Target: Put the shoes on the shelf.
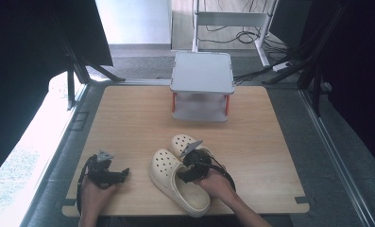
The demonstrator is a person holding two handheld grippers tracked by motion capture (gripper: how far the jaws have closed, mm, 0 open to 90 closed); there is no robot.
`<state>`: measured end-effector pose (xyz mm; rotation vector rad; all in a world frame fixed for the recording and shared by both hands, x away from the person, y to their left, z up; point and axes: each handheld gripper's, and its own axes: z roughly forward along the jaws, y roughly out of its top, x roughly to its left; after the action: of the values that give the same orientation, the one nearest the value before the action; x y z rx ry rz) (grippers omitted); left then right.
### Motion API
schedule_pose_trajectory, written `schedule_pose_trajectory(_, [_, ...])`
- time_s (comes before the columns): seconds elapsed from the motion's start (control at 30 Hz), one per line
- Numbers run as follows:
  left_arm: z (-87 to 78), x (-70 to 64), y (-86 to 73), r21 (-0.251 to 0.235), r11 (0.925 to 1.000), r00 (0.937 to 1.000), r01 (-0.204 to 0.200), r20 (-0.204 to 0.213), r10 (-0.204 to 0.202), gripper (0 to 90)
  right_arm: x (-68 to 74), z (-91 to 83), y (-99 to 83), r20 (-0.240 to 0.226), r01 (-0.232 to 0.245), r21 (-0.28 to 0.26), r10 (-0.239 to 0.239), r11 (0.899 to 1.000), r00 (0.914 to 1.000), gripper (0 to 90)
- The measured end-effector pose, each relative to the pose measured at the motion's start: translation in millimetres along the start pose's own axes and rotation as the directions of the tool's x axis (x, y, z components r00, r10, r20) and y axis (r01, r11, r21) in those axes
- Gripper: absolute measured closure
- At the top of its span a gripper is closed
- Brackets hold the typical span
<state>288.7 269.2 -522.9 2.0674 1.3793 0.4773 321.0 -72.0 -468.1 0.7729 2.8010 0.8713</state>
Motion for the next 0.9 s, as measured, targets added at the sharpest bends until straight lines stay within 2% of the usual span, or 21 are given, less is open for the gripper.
schedule_pose_trajectory(0.1, [-0.1, 0.1, 0.0, 0.001, 1.0, 1.0, -0.002, 0.0, 0.002, 0.0, -4.7, -1.3, 0.8, 0.003, -0.019, 0.004, 0.019, 1.0, 0.9998, 50.8])
schedule_pose_trajectory(0.17, [-0.1, 0.1, 0.0, 0.002, 1.0, 1.0, -0.002, 0.0, 0.002, 0.0, -8.1, -2.9, 1.5, -0.01, -0.038, 0.012, 0.038, 0.999, 0.9992, 53.5])
schedule_pose_trajectory(0.27, [-0.1, 0.2, 0.0, 0.002, 1.0, 1.0, -0.004, 0.002, 0.004, 0.0, -7.0, -3.8, 3.8, 0.001, -0.029, 0.038, 0.029, 0.999, 0.9996, 59.0])
schedule_pose_trajectory(0.37, [-0.1, 0.2, 0.0, 0.002, 1.0, 1.0, -0.004, 0.003, 0.004, 0.0, -5.5, -4.9, 5.5, 0.019, -0.026, 0.051, 0.025, 0.998, 0.9995, 61.4])
schedule_pose_trajectory(0.6, [0.0, 0.1, 0.0, 0.0, 1.0, 1.0, -0.002, 0.003, 0.002, 0.0, -11.7, -10.4, 3.8, 0.021, -0.047, 0.047, 0.046, 0.998, 0.9987, 66.4])
schedule_pose_trajectory(0.67, [0.1, 0.0, 0.0, -0.002, 1.0, 1.0, -0.001, 0.003, 0.001, 0.0, -13.4, -14.2, 4.3, 0.018, -0.034, 0.052, 0.033, 0.998, 0.9993, 66.2])
schedule_pose_trajectory(0.9, [-0.1, 0.2, 0.1, 0.002, 1.0, 1.0, -0.003, 0.002, 0.003, 0.0, -18.7, -32.5, 7.9, 0.029, -0.046, 0.033, 0.045, 0.998, 0.9986, 66.5])
